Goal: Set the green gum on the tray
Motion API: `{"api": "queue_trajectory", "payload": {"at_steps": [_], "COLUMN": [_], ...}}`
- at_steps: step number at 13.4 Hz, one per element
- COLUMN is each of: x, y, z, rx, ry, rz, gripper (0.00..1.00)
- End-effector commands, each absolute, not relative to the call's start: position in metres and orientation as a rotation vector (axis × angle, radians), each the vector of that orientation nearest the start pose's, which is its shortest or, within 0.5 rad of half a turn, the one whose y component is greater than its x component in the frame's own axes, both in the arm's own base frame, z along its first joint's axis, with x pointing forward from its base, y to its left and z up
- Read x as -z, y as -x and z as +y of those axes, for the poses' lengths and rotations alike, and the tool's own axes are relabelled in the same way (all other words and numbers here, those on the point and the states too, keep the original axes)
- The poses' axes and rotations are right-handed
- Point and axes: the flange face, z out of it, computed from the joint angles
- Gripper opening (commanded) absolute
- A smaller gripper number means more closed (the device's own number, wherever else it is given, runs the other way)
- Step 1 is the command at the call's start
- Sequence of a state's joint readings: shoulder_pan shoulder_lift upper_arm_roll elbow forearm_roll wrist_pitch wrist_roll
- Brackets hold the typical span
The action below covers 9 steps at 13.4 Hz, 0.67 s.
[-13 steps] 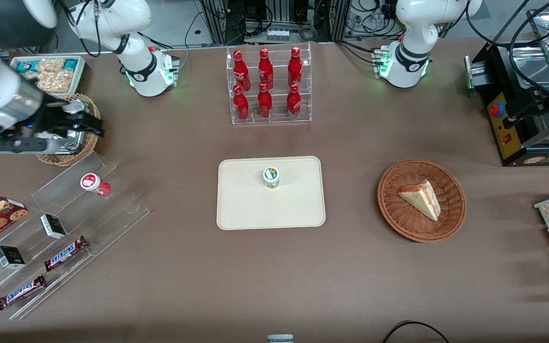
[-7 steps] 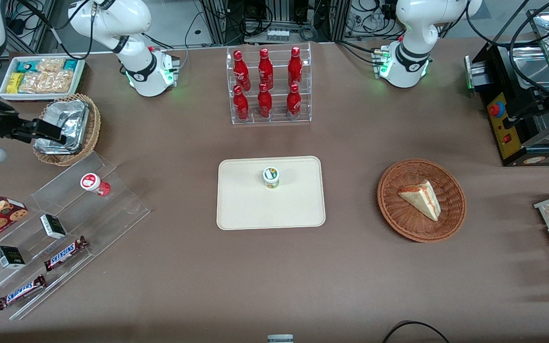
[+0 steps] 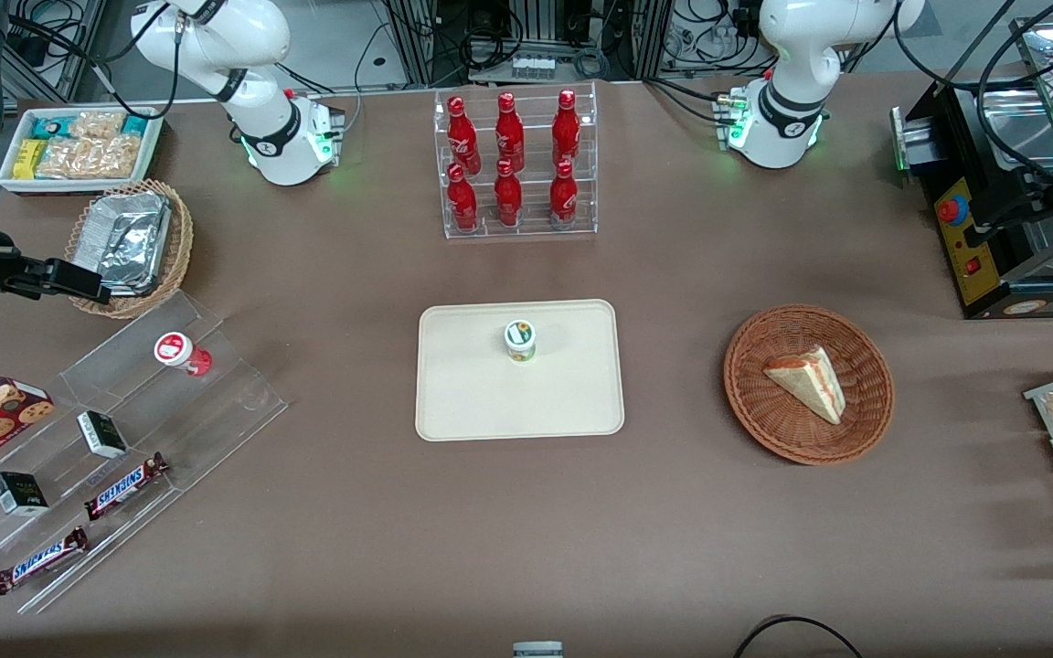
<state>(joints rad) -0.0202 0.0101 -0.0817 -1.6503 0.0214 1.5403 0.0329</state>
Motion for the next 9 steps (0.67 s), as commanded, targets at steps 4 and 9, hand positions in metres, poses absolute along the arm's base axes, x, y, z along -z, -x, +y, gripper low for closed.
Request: {"api": "queue_trajectory", "payload": {"at_steps": [4, 9], "x": [-0.5921, -0.5917], "y": [-0.5458, -0.5466], "z": [-0.0458, -0.0460], "rx": [-0.162, -0.165], "ry": [3.119, 3.120], "rz": [0.170, 0.173], "gripper": [1.00, 1.00]}}
